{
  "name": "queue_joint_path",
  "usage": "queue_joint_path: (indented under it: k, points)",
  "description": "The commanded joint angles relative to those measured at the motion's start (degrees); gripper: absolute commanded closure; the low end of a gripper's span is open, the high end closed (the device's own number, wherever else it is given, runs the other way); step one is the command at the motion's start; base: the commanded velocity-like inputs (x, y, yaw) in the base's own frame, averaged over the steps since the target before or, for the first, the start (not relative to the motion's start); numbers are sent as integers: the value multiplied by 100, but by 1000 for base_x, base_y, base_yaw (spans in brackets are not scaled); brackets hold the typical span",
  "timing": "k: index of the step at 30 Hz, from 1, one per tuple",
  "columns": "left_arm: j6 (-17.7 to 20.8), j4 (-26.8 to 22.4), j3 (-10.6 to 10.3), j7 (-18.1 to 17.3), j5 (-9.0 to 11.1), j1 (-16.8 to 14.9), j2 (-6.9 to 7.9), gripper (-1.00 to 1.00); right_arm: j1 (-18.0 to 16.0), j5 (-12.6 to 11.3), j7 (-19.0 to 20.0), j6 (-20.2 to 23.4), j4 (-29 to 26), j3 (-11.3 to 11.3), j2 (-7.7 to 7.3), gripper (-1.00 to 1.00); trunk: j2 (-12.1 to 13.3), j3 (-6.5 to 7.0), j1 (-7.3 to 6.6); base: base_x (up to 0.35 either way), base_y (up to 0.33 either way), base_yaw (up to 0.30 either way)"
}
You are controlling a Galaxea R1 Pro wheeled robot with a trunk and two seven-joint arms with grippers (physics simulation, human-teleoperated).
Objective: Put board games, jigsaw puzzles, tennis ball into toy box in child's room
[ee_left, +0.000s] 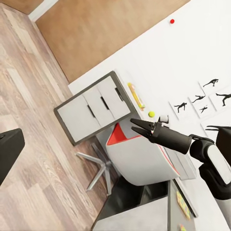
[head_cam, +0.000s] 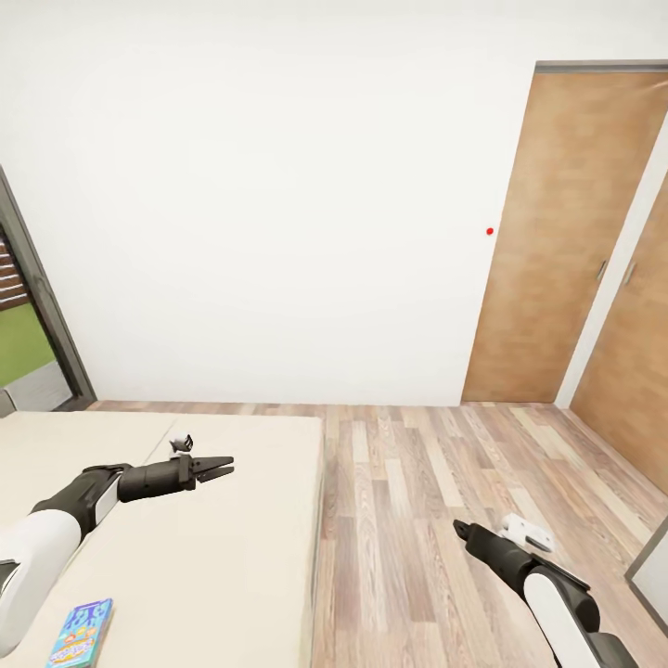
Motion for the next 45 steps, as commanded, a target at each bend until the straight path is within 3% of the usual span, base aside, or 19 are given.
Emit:
queue_joint_path:
  k: [1, 45]
  points:
    - [61, 1, 14, -22, -15, -4, 0, -100, -5, -55, -59, 1, -7, 11, -5, -100, -11, -10, 4, 0, 38, 0]
    - [61, 2, 14, -22, -15, -4, -1, -100, -5, -63, -59, 1, -6, 11, -5, -100, -11, -10, 4, 0, 197, 0]
